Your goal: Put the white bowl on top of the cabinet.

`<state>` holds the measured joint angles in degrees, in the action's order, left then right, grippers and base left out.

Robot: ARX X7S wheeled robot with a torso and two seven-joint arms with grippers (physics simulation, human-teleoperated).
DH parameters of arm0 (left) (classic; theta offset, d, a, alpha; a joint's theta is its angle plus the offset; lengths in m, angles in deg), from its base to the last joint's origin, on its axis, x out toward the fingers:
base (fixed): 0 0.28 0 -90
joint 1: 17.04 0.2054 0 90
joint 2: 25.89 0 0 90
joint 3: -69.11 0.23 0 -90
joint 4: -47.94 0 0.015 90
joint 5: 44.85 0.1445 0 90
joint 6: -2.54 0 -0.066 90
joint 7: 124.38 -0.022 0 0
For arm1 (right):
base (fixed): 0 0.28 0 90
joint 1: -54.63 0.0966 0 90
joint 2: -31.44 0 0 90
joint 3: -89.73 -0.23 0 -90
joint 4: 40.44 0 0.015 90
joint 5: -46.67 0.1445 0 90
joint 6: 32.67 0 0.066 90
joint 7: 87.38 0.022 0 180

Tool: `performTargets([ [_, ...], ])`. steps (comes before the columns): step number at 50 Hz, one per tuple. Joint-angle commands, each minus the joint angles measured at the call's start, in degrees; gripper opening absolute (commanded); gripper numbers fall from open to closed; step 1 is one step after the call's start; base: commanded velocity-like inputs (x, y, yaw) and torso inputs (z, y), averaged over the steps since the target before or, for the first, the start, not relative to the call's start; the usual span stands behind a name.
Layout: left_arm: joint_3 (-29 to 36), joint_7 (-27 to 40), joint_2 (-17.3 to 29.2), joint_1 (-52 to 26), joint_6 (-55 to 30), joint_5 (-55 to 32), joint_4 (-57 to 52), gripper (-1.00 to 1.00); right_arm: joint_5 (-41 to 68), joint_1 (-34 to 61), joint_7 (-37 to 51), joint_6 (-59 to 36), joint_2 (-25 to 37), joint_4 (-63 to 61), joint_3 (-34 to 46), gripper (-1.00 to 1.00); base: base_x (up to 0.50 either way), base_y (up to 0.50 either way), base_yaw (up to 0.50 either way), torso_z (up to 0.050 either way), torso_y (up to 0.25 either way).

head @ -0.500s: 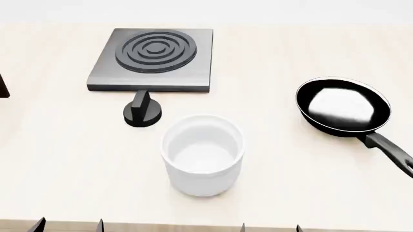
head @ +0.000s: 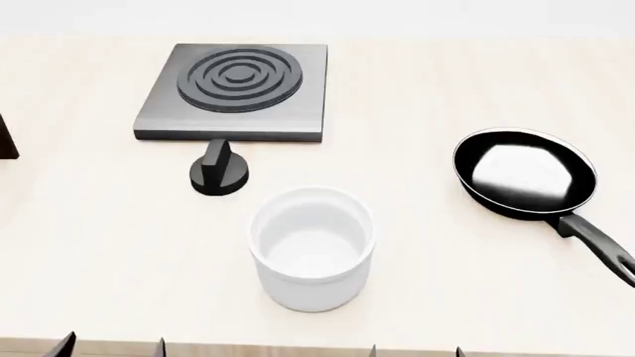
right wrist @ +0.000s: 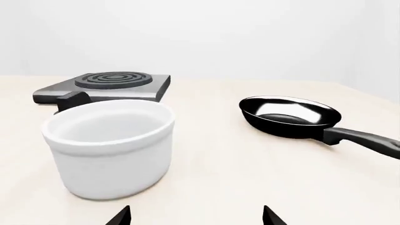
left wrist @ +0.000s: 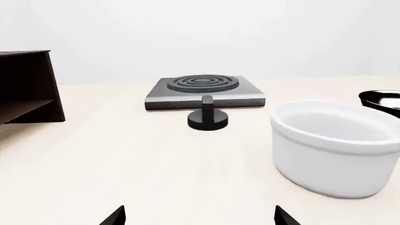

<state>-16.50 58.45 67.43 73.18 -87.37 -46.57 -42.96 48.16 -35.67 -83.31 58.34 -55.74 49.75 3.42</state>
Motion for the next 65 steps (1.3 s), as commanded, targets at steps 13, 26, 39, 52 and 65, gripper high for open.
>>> performTargets([
  [13, 1.43, 1.93, 2.8, 0.75, -5.62, -2.01, -7.47, 1.0, 3.31, -0.01, 2.87, -2.69, 1.54, -2.16, 1.52, 1.0, 0.0, 0.0, 0.0, 0.0, 0.0],
  [26, -9.13, 7.08, 2.71, 5.57, -3.65, -10.39, -11.57, 1.0, 4.03, -2.69, 6.09, -7.85, 2.74, -14.87, 1.24, 1.0, 0.0, 0.0, 0.0, 0.0, 0.0],
  [39, -24.03, 15.17, -0.33, 9.69, 9.83, -17.0, -2.68, 1.0, 4.82, -2.54, 6.67, -6.65, 3.5, -13.62, 2.55, 1.0, 0.0, 0.0, 0.0, 0.0, 0.0],
  [52, -36.11, 30.39, -2.59, 18.7, 17.48, -21.09, -6.59, 1.0, 6.4, -3.67, 8.65, -10.47, 4.47, -22.81, 2.57, 1.0, 0.0, 0.0, 0.0, 0.0, 0.0],
  [65, -36.71, 48.56, -2.52, 24.31, 22.03, -18.65, -8.03, 1.0, 4.79, -5.55, 10.46, -15.44, 6.44, -40.3, 5.25, 1.0, 0.0, 0.0, 0.0, 0.0, 0.0],
])
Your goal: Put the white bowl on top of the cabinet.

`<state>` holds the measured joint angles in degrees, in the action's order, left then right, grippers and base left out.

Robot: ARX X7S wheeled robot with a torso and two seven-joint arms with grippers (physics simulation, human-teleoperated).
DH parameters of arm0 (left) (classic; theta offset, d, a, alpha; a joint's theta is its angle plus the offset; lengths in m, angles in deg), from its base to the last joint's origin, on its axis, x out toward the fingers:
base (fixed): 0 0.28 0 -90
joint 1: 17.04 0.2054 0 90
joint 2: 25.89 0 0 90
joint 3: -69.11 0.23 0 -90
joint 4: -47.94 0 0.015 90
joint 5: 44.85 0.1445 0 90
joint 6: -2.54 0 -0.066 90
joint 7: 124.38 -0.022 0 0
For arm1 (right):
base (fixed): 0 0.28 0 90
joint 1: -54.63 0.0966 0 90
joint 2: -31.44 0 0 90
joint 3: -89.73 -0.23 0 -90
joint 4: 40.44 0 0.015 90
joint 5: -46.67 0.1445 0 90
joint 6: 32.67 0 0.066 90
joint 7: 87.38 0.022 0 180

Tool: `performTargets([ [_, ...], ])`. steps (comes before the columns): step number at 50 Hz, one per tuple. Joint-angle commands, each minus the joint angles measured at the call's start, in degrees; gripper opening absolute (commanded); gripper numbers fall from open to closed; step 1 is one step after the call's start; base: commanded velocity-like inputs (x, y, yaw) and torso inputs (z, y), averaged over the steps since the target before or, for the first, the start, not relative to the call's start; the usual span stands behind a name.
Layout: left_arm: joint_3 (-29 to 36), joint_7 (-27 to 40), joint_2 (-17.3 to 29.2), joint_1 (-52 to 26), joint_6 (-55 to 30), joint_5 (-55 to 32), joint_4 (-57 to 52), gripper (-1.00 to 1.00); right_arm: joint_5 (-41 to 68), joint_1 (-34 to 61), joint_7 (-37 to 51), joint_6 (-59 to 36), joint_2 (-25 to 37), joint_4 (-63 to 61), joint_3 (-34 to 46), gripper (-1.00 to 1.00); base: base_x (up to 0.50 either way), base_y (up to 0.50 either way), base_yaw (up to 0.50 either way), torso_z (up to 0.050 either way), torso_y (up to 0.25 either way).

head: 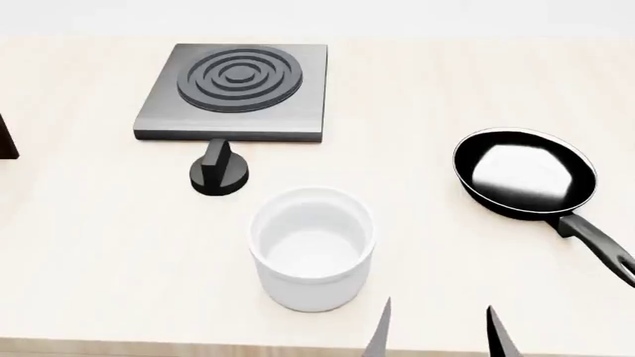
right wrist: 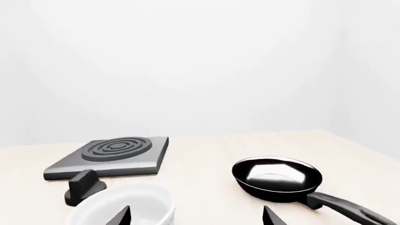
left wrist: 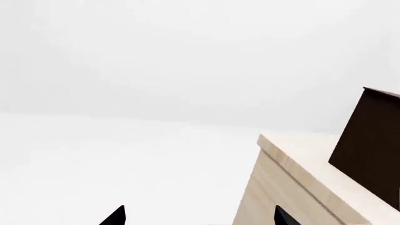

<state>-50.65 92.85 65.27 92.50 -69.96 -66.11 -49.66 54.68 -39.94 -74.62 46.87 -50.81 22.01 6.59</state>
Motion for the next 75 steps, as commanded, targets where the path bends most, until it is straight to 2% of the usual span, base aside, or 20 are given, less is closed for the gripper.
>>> performTargets([
  [1, -2.29, 14.63, -0.19, 5.19, 4.86, 0.82, -1.44, 1.0, -1.78, -1.42, 1.82, -3.97, 1.61, -13.67, 2.25, 1.0, 0.0, 0.0, 0.0, 0.0, 0.0],
  [18, 0.68, 16.3, 2.05, 5.39, 6.25, -1.33, 0.35, 1.0, -4.58, -2.05, 3.89, -9.11, 2.9, -25.8, 5.42, 1.0, 0.19, 0.25, 0.0, 0.0, 0.0],
  [48, 2.76, 17.41, 3.82, 5.67, 7.46, -2.94, 1.55, 1.0, -2.15, -1.71, 4.81, -8.08, 3.86, -25.12, 5.56, 1.0, 0.36, 0.39, 0.0, 0.0, 0.0],
  [50, 2.88, 17.29, 3.91, 5.63, 7.64, -3.3, 1.79, 1.0, -0.79, -2.58, 4.33, -4.26, 3.85, -24.63, 4.66, 1.0, 0.0, 0.0, 0.0, 0.0, 0.0],
  [58, 3.23, 17.35, 4.23, 5.66, 8.13, -3.76, 2.23, 1.0, -6.17, -2.51, 6.8, -6.22, 4.37, -24.82, 5.95, 1.0, 0.0, 0.19, 0.0, 0.0, 0.0],
  [75, 3.81, 17.69, 4.66, 5.96, 9.03, -4.43, 2.72, 1.0, -3.65, -2.42, 6.95, -5.86, 4.7, -24.41, 5.7, 1.0, 0.0, 0.5, 0.0, 0.0, 0.0],
])
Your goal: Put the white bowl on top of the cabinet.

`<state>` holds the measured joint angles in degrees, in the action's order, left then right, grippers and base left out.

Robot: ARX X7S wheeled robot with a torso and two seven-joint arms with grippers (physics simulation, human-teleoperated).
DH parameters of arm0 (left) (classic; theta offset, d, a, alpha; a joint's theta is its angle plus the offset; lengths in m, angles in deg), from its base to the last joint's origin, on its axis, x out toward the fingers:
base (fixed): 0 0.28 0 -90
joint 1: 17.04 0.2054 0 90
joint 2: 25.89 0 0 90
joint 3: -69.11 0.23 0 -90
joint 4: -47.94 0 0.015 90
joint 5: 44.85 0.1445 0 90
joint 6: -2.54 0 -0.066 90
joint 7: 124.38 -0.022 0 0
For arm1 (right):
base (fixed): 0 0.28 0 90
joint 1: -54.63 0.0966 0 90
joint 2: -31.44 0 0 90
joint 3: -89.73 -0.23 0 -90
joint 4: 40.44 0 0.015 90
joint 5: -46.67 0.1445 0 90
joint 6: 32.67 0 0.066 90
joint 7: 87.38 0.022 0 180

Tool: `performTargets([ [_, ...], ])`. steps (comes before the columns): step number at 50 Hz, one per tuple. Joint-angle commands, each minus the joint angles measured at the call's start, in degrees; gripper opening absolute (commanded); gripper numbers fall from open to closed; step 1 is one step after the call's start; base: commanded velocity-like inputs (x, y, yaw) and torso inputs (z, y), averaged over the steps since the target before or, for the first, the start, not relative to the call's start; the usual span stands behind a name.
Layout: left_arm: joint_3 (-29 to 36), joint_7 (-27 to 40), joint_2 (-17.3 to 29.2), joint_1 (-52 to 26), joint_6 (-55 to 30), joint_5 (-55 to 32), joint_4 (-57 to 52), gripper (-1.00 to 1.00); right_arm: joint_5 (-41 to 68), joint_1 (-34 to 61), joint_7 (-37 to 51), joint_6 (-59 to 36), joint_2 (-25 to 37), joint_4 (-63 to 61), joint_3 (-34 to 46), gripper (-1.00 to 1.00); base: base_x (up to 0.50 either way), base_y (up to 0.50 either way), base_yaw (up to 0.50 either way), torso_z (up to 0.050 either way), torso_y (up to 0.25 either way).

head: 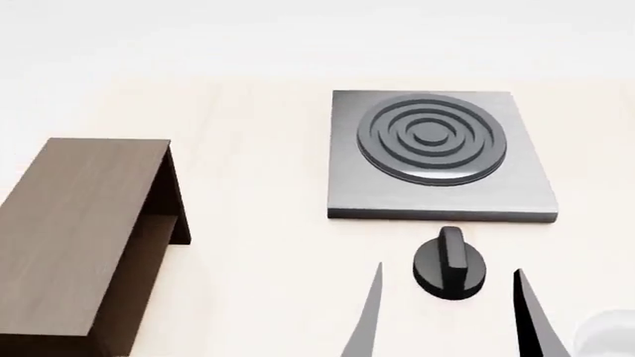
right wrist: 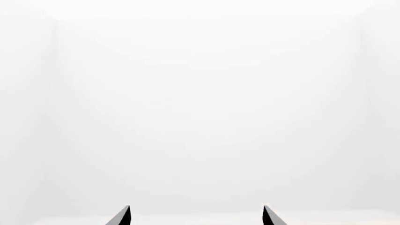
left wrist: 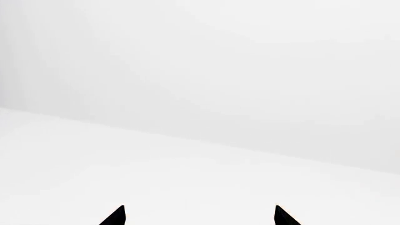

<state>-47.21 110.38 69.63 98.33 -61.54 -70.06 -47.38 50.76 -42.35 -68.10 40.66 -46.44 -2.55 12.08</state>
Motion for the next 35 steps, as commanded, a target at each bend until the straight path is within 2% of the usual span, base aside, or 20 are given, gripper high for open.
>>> performTargets([
  [1, 0.41, 0.18, 0.33, 0.13, 0.64, -0.51, 0.5, 1.0, 0.3, 0.0, 0.5, 0.36, 0.34, 0.23, 0.19, 1.0, 0.0, 0.5, 0.0, 0.0, 0.0],
  [11, 0.85, 0.16, 0.61, -0.08, 1.07, -1.03, 1.18, 1.0, 1.92, 0.38, 1.28, -0.25, 0.21, 0.45, -0.68, 1.0, 0.0, 0.45, 0.0, 0.0, 0.0],
  [30, 1.43, 0.38, 1.02, 0.04, 1.68, -1.93, 1.52, 1.0, 5.21, 1.0, 2.4, -1.95, 0.23, 0.47, -1.92, 1.0, 0.0, 0.0, 0.0, 0.0, 0.0],
  [31, 1.48, -0.38, 0.96, -0.45, 2.06, -2.97, 3.08, 1.0, 9.49, 8.06, 7.71, -10.55, -1.35, -1.09, -8.7, 1.0, 0.0, 0.0, 0.0, 0.0, 0.0],
  [32, 1.42, -0.43, 0.94, -0.39, 2.22, -3.18, 3.18, 1.0, 10.25, 9.78, 8.31, -19.14, -1.3, -2.06, -9.13, 1.0, 0.0, 0.0, 0.0, 0.0, 0.0],
  [33, 1.41, -0.43, 0.95, -0.35, 2.27, -3.27, 3.19, 1.0, 10.52, 10.35, 8.53, -23.83, -1.26, -2.4, -9.2, 1.0, 0.0, 0.0, 0.0, 0.0, 0.0],
  [35, 1.4, -0.44, 0.97, -0.27, 2.42, -3.45, 3.22, 1.0, 10.64, 11.71, 9.02, -26.61, -0.78, -3.32, -8.78, 1.0, 0.0, 0.0, 0.0, 0.0, 0.0],
])
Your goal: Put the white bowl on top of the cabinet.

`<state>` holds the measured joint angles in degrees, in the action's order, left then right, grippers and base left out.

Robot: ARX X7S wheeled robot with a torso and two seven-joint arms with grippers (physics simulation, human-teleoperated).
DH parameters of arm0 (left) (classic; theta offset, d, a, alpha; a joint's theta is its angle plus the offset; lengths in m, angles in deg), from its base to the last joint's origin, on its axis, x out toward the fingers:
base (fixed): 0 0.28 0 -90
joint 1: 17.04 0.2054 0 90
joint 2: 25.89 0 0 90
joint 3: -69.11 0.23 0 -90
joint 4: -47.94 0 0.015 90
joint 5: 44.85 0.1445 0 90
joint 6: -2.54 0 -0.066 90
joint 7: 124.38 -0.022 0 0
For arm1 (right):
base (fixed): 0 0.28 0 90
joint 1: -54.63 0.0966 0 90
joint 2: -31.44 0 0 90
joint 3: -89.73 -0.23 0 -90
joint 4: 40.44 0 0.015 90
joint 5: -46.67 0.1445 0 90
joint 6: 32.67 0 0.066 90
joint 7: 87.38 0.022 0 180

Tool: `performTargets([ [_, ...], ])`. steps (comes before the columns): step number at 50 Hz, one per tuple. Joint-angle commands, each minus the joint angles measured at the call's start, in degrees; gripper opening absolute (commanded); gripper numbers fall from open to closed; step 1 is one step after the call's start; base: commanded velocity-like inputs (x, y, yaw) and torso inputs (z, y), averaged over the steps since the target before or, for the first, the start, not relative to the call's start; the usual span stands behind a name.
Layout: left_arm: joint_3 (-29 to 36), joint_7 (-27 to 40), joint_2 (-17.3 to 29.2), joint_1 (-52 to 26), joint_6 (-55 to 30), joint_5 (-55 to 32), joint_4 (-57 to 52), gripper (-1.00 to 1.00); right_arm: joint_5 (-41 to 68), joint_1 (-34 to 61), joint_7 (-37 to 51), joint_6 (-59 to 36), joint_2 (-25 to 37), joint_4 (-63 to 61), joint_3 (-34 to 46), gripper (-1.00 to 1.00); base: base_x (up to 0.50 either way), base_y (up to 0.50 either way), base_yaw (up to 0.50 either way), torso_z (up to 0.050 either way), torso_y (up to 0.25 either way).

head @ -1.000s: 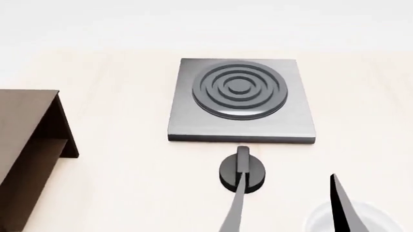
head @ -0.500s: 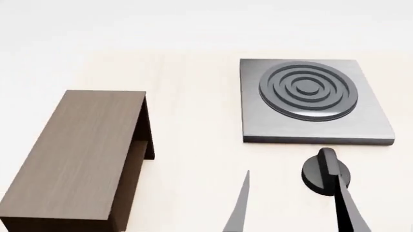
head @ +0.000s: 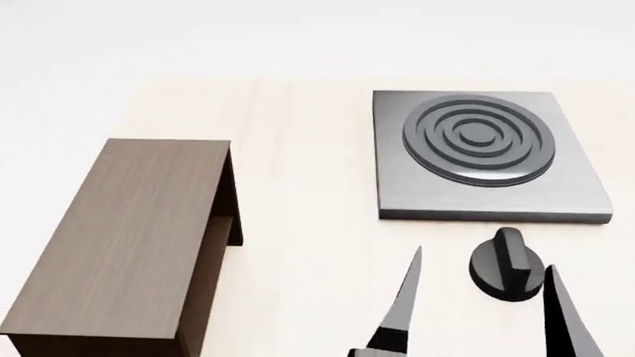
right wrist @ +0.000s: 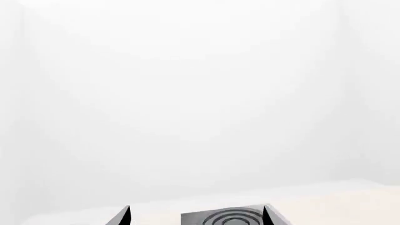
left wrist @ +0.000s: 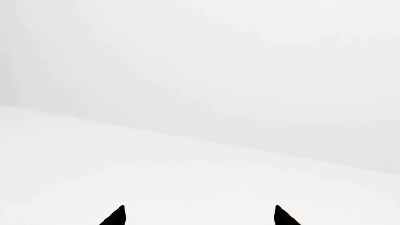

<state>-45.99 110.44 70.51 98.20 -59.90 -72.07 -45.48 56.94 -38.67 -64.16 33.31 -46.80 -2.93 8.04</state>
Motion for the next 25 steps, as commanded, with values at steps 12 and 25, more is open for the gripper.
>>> performTargets([
  [12, 0.42, -0.36, 0.33, 0.01, 1.19, -1.8, 1.49, 1.0, 8.19, 12.87, 6.05, -29.57, 0.86, -6.5, -5.84, 1.0, 0.0, 0.0, 0.0, 0.0, 0.0],
  [25, 0.69, -0.19, 0.52, 0.15, 1.61, -2.12, 1.74, 1.0, 34.85, 19.97, 28.24, -29.75, 15.08, -7.39, -3.95, 1.0, 0.0, 0.0, 0.0, 0.0, 0.0],
])
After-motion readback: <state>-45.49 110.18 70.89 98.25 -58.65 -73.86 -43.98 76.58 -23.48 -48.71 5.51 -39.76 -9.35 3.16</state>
